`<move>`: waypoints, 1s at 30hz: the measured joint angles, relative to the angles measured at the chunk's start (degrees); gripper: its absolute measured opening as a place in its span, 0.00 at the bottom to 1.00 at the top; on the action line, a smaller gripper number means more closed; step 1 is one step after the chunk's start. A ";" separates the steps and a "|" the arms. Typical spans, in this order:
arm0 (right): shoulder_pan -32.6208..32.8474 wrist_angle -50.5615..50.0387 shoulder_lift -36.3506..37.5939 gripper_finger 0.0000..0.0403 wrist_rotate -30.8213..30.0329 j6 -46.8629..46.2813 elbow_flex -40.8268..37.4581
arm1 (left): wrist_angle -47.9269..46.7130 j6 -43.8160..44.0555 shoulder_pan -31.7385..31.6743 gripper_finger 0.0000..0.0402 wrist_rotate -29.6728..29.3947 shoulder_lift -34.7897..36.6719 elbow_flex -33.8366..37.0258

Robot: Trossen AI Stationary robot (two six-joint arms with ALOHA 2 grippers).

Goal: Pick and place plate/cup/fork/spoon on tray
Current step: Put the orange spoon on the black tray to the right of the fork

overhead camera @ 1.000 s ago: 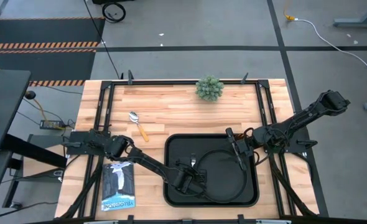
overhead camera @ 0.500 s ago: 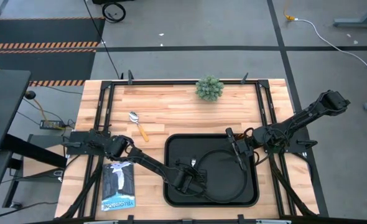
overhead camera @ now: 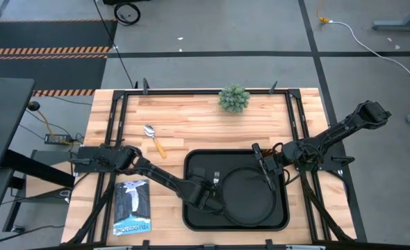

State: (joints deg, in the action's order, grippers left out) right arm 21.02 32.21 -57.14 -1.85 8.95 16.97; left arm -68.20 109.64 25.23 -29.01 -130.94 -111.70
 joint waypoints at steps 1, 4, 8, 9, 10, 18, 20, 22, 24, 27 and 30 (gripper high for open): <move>0.00 -0.02 0.00 0.50 0.02 0.00 0.00 | -2.69 0.68 -0.14 0.23 -0.08 0.41 0.00; 0.00 0.01 0.00 0.50 0.04 0.04 0.00 | -12.56 3.73 -0.71 0.21 -0.02 1.73 0.00; 0.00 0.04 0.00 0.50 0.29 -0.21 0.00 | -20.63 4.52 -1.97 0.15 0.28 2.26 0.00; 0.00 -0.03 0.00 0.50 0.33 -0.30 0.00 | -21.65 4.11 -2.34 0.13 0.06 2.28 0.00; 0.00 -0.04 0.00 0.50 0.43 -0.37 0.00 | -21.85 3.44 -2.72 0.11 -0.09 2.30 0.05; 0.00 0.19 0.00 0.50 0.55 -0.48 0.00 | -20.72 -2.24 -6.61 0.02 1.66 6.74 11.69; 0.00 0.20 0.00 0.50 0.55 -0.78 0.00 | -18.09 -1.98 -6.86 0.02 1.66 10.63 17.26; 0.00 0.20 0.00 0.50 0.55 -0.87 0.00 | -13.82 -1.28 -6.81 0.02 1.10 15.11 23.55; 0.00 0.21 0.00 0.50 0.55 -0.87 0.00 | -8.47 -0.02 -6.79 0.01 1.06 19.23 30.11; 0.00 0.29 0.00 0.50 0.55 -0.87 0.00 | -3.03 4.54 -7.11 0.02 1.38 24.32 38.61; -0.02 0.28 0.00 0.50 0.55 -0.90 0.00 | -0.87 10.29 -7.58 0.09 1.32 27.06 44.29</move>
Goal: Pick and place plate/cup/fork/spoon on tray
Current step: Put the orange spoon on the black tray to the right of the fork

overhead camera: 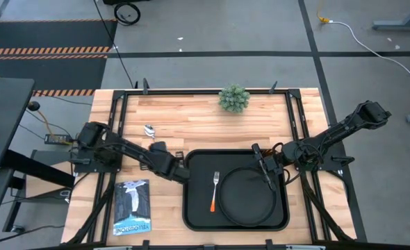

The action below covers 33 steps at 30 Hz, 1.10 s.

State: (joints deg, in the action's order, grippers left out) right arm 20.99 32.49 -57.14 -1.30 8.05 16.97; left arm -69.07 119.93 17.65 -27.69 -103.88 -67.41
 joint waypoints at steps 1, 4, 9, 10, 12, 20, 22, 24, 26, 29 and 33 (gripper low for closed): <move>0.02 0.00 0.00 0.50 0.00 0.00 0.00 | 0.55 1.39 -0.25 0.12 -0.15 0.60 1.37; 0.02 0.00 0.00 0.50 0.00 0.00 0.00 | 1.26 4.26 -1.49 0.24 -0.57 0.92 3.94; 0.00 0.00 0.00 0.50 0.35 -0.02 0.00 | 5.17 6.13 -5.14 0.40 -1.11 0.86 7.84; 0.00 0.00 0.00 0.50 0.76 -0.23 0.00 | 5.49 6.15 -5.88 0.43 -1.53 0.86 8.42; 0.02 0.00 0.00 0.50 1.09 -0.42 0.00 | 6.62 6.16 -7.40 0.46 -2.24 0.88 9.47; 0.02 -0.02 0.00 0.50 1.22 -0.42 0.00 | 12.18 5.43 -13.18 0.46 -3.65 0.86 13.76; 0.00 -0.01 0.00 0.50 1.22 -0.42 0.00 | 13.43 5.14 -14.33 0.44 -4.04 0.86 14.84; 0.02 -0.02 0.00 0.50 1.25 -0.42 0.00 | 15.05 4.15 -15.52 0.43 -4.04 0.82 15.68; 0.00 -0.02 0.00 0.50 1.25 -0.42 0.00 | 15.87 3.21 -16.56 0.43 -4.05 0.81 16.22; 0.02 -0.02 0.00 0.50 1.36 -0.42 0.00 | 16.67 2.16 -17.70 0.43 -4.06 0.81 16.32; 0.02 -0.02 0.00 0.50 1.38 -0.44 0.00 | 16.77 0.89 -18.91 0.43 -4.02 0.81 16.32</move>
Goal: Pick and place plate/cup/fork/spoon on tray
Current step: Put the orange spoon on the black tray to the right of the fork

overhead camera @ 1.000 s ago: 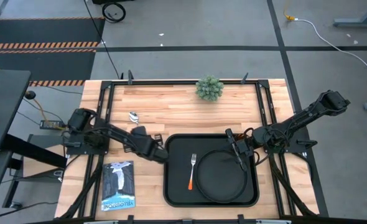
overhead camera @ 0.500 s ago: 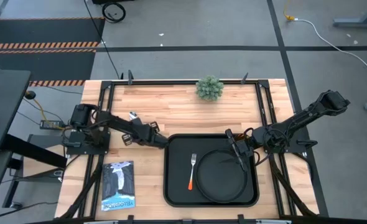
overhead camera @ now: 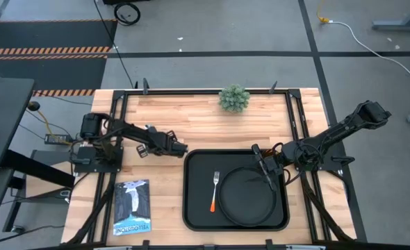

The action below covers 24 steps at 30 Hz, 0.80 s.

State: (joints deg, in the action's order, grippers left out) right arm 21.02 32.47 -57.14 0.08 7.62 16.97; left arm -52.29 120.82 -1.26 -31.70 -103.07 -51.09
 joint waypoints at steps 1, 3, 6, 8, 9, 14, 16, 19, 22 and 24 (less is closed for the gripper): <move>-0.01 0.00 0.00 0.50 0.02 0.00 0.00 | -0.06 -0.01 -0.29 0.43 0.00 0.00 0.00; -0.01 0.00 0.00 0.50 0.03 0.00 0.00 | -0.04 -0.03 -0.88 0.43 0.00 0.00 0.00; 0.00 0.00 0.00 0.50 0.18 -0.17 -0.02 | -0.02 -0.49 -1.64 0.43 0.73 0.00 0.00; 0.00 -0.01 0.00 0.50 0.58 -0.20 -0.02 | -0.02 -0.62 -1.88 0.43 1.22 0.00 0.00; 0.00 0.00 0.00 0.50 0.94 -0.20 -0.02 | -0.10 -0.62 -1.98 0.43 1.64 0.00 0.00; 0.07 -0.02 0.00 0.50 1.20 -0.46 -0.04 | 0.15 -2.70 -3.05 0.43 4.01 0.00 -0.11; 0.09 -0.01 0.00 0.50 1.21 -0.46 -0.04 | 0.41 -2.95 -3.14 0.42 4.68 0.04 -0.13; 0.70 0.00 0.00 0.50 1.19 -0.46 -0.04 | 0.74 -3.11 -3.14 0.38 5.00 0.07 -0.13; 1.25 0.00 0.00 0.50 1.16 -0.46 -0.04 | 1.34 -4.54 -3.20 0.32 6.21 0.10 -0.22; 1.58 0.00 0.00 0.50 1.16 -0.44 -0.04 | 1.86 -5.36 -3.21 0.27 6.56 0.13 -0.23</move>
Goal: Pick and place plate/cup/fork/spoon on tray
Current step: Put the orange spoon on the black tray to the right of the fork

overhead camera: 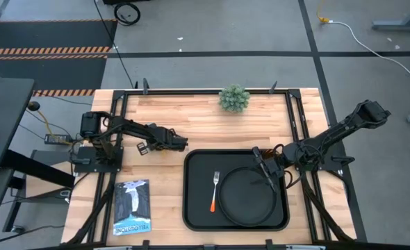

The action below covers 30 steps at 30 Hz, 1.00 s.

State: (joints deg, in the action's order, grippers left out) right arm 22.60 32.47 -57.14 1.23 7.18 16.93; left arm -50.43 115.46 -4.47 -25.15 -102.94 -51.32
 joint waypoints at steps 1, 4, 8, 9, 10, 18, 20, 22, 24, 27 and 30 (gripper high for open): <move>0.12 0.00 0.00 0.50 0.00 -0.02 0.00 | 0.23 -0.08 0.01 0.24 0.01 -0.02 0.01; 0.63 0.01 0.00 0.50 -0.04 -0.02 0.00 | 0.61 -0.22 0.02 0.18 0.15 0.00 0.01; 1.03 0.02 0.00 0.50 -0.24 -0.02 0.00 | 0.93 -0.59 0.27 0.14 0.15 0.00 0.08; 1.04 0.02 0.00 0.50 -0.24 -0.08 0.00 | 1.03 -0.83 0.40 0.14 0.15 -0.01 0.10; 1.04 0.02 0.00 0.50 -0.26 -0.15 0.00 | 1.10 -0.95 0.52 0.14 0.14 -0.02 0.10; 1.04 0.02 0.00 0.50 -0.31 0.13 0.00 | 1.72 -2.08 2.35 0.16 -1.56 0.28 0.29; 1.04 0.02 0.00 0.50 -0.31 0.20 0.00 | 2.30 -2.18 3.22 0.15 -2.15 0.60 0.12; 1.04 0.02 0.00 0.50 -0.32 0.26 0.00 | 2.89 -2.42 4.17 0.15 -2.29 1.03 -0.73; 1.04 0.02 0.00 0.50 -0.77 0.38 0.00 | 3.22 -3.22 4.88 0.16 -3.16 1.16 -1.78; 1.03 0.04 0.00 0.50 -1.75 0.62 0.00 | 1.57 -5.32 5.54 0.16 -4.22 1.17 -3.09; 1.04 0.04 0.00 0.50 -1.72 0.65 0.00 | 1.79 -5.82 6.30 0.16 -6.09 1.18 -4.29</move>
State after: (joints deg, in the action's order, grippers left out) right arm 23.64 32.51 -57.14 -0.48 7.83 16.93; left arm -48.64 109.65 1.83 -31.23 -101.75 -55.61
